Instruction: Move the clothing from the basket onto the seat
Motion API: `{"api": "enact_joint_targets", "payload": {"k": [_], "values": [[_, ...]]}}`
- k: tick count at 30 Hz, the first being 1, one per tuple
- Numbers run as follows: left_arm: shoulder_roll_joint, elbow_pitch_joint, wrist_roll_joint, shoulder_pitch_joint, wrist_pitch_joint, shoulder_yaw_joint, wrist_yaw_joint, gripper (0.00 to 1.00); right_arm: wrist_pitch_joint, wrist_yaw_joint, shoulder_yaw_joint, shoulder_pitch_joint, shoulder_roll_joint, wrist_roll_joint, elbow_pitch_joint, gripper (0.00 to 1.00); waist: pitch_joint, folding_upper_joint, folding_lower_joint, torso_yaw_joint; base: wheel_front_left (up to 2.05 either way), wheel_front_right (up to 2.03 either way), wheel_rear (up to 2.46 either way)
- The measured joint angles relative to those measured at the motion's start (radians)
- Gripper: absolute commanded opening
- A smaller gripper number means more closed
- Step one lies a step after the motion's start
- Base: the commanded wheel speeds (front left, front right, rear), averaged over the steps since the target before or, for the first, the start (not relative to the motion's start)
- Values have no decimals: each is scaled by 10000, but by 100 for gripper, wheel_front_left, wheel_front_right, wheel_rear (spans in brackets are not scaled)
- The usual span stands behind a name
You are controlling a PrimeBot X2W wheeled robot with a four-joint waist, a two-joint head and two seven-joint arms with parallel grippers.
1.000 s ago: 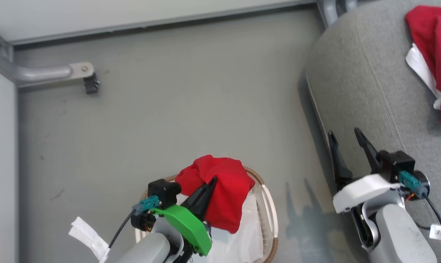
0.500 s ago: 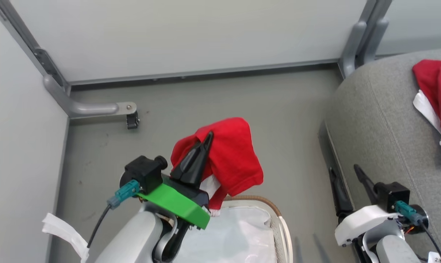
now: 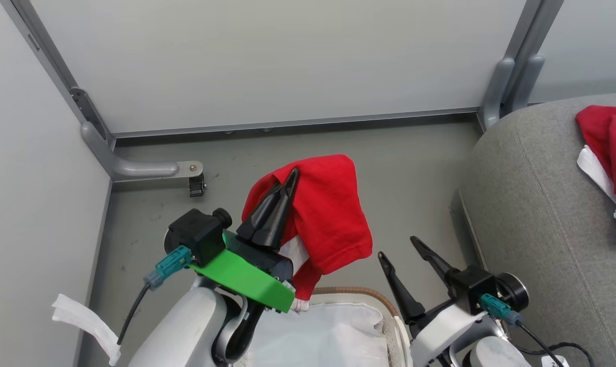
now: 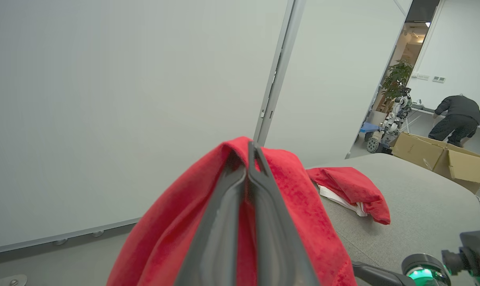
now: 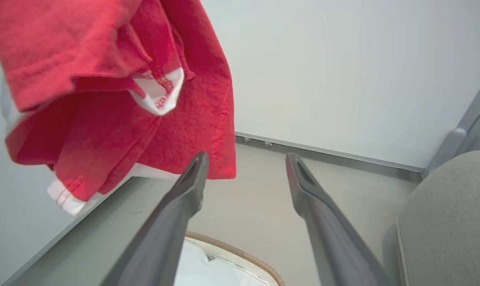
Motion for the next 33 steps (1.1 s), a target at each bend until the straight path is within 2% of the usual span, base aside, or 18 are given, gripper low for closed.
{"api": "enact_joint_targets", "payload": {"k": [9, 18, 26, 27, 28, 33], "values": [[-113, 161, 0, 75, 0, -261, -2, 0, 0, 0, 1557, -544, -451, 372, -932, 100, 48, 0, 0, 82, 0, 0, 0], [-215, 265, -8, 69, 0, -777, -2, 0, 0, 0, 1848, -1059, -451, 418, -947, 100, 125, 0, 0, 157, 0, 0, 0], [-357, 314, -186, 37, 0, -1488, -2, 0, 2, 0, 1873, -1706, -92, 518, -115, 99, 111, 0, 0, 389, 0, 0, 0], [-364, 314, -215, 32, 0, -1559, -2, 0, 0, 2, 1850, -1742, -44, 570, -27, 47, 111, 0, 0, 425, 0, 0, 0], [-385, 311, -242, 29, 0, -1645, -2, 0, 2, 2, 1850, -1801, -15, 606, 73, 0, 108, 0, 0, 470, 0, 0, 0], [-437, 295, -410, 11, 0, -1941, -2, 0, 0, 0, 1829, -1899, 104, 863, 198, 0, 88, 0, 0, 668, 0, 0, 0]]}}
